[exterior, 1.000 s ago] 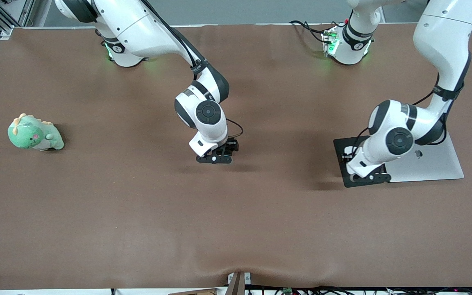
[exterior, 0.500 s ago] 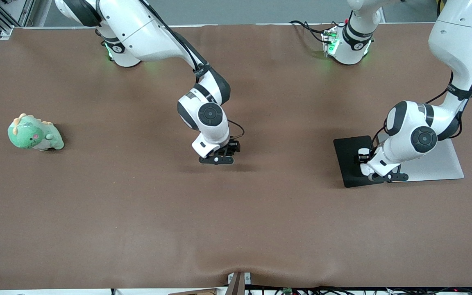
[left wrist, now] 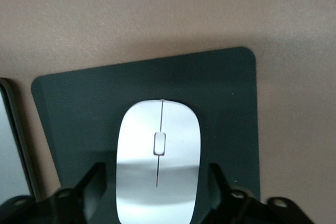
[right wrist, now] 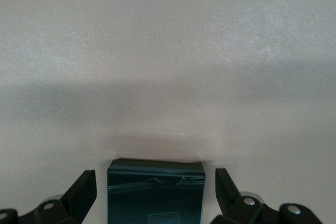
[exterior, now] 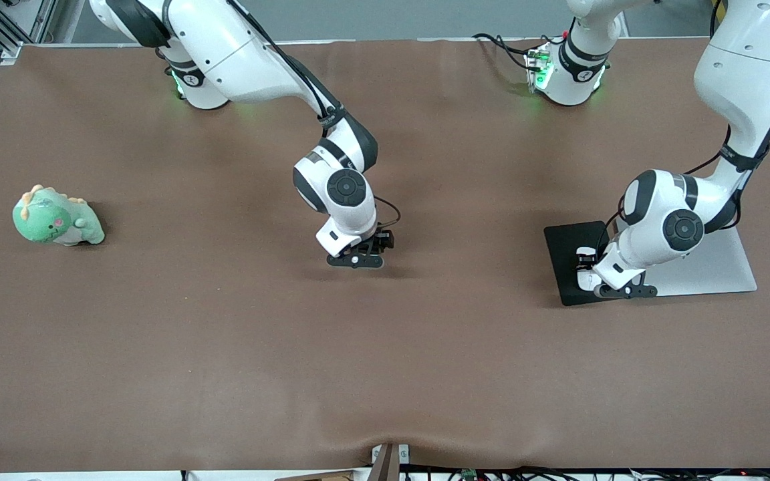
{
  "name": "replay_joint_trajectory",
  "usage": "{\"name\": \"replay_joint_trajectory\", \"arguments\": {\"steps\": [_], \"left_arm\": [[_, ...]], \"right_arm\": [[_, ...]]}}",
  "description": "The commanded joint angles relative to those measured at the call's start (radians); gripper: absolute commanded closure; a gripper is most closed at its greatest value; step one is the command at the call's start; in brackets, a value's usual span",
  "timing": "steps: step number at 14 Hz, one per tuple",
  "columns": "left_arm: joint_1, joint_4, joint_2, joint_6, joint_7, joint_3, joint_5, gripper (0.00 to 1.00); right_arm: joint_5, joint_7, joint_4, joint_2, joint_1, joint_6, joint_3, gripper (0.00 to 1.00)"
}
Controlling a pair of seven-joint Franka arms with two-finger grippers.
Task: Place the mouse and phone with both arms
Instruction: 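Lower the mouse onto the dark pad and open the left gripper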
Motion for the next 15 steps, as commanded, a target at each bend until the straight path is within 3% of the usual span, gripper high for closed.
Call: {"name": "replay_joint_trajectory", "arguments": {"steps": [1,3,8,13,14,15], "left_arm": [[0.008,0.005,-0.062,-0.013,-0.023,-0.013,0.02,0.0],[0.005,0.045,-0.119,-0.101,-0.022,-0.026,0.017,0.0],[0.009,0.287,-0.2,-0.5,-0.005,-0.063,0.008,0.0],[0.009,0.484,-0.248,-0.789,-0.002,-0.085,-0.009,0.0],[0.009,0.487,-0.28,-0.804,-0.002,-0.085,-0.026,0.0],[0.009,0.487,-0.313,-0.821,-0.002,-0.082,-0.041,0.0]], "right_arm": [[-0.011,0.028,0.021,0.02,0.007,0.004,-0.001,0.0],[-0.011,0.03,0.019,0.02,0.009,0.006,-0.001,0.0],[-0.011,0.065,0.019,0.027,0.021,0.006,-0.001,0.0],[-0.011,0.087,0.016,0.025,0.02,0.004,-0.001,0.02],[-0.011,0.087,0.016,0.025,0.02,0.004,-0.001,0.35],[-0.011,0.087,0.016,0.025,0.017,0.004,-0.001,0.57]]}}
